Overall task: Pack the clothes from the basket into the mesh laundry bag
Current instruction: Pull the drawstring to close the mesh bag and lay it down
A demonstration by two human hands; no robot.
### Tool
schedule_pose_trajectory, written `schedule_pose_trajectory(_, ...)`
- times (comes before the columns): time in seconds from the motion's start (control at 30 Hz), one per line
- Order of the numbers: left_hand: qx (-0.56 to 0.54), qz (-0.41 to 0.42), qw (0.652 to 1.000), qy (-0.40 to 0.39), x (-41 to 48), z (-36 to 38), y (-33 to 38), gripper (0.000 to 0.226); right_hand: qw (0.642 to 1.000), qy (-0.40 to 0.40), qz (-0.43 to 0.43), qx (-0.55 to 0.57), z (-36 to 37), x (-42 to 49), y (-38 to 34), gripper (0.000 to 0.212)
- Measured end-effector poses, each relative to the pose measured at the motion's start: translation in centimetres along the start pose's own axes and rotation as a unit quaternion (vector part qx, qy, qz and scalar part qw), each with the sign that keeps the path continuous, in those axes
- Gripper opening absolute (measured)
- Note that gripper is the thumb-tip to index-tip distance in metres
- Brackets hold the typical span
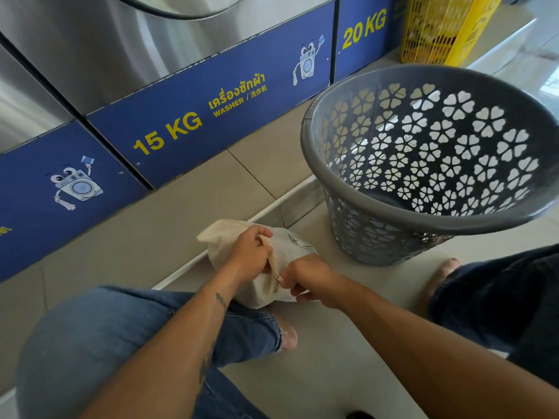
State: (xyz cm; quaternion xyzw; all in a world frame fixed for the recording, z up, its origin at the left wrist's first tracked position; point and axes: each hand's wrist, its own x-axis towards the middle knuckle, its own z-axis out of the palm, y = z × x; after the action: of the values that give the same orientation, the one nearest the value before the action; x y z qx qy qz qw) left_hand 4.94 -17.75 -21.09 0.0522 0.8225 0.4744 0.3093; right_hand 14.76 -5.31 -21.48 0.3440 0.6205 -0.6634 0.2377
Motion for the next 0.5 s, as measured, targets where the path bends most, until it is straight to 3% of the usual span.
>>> schedule_pose_trajectory(0.1,-0.037,0.001,0.999,0.003,0.0,0.4,0.3,0.027,1.0,-0.011,-0.009,0.015,-0.4,0.1,-0.5,0.013)
schedule_pose_trajectory(0.27,-0.052,-0.002,0.998,-0.025,0.2,0.6,0.7,0.035,0.998,0.013,-0.052,0.043,-0.2,0.6,0.3,0.026)
schedule_pose_trajectory(0.4,-0.031,-0.01,0.998,-0.057,0.3,0.6,0.2,0.054,0.993,0.059,-0.1,-0.021,0.5,0.9,1.1,0.022)
schedule_pose_trajectory(0.5,-0.033,-0.017,0.998,-0.042,0.4,0.4,0.1,0.054,0.978,0.108,-0.154,-0.085,1.1,0.9,1.6,0.02)
